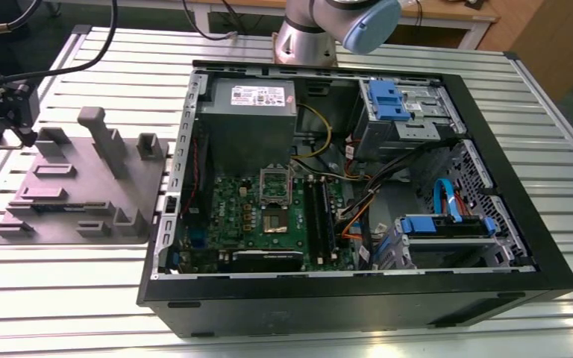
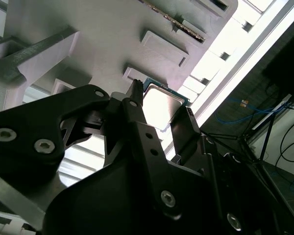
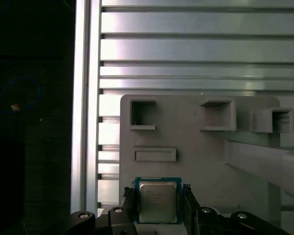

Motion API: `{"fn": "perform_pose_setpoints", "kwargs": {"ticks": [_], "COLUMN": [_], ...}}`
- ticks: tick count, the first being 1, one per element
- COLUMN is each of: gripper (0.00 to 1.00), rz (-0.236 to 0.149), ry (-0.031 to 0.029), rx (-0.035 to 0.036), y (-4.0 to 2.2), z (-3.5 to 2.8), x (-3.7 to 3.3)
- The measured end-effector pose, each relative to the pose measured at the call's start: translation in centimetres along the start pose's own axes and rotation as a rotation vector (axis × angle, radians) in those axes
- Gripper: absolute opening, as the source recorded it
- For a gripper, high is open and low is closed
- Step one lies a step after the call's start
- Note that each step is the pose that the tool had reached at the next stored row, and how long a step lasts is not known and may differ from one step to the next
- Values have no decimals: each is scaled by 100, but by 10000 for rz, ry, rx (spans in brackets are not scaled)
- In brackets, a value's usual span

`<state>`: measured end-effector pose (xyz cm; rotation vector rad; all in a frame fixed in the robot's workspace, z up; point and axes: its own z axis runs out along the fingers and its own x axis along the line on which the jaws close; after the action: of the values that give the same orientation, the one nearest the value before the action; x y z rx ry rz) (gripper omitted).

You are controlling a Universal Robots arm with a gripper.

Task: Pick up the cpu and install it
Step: 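Pick up the cpu and move it towards the insertion slot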

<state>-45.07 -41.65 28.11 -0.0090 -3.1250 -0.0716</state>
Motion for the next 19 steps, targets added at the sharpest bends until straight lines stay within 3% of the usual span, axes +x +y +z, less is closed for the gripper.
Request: {"fn": "perform_pose_setpoints", "kwargs": {"ticks": [19], "gripper": [47], "rz": [0], "ry": [2], "rx": [1], "y": [2], "z": [-50], "x": [1]}}
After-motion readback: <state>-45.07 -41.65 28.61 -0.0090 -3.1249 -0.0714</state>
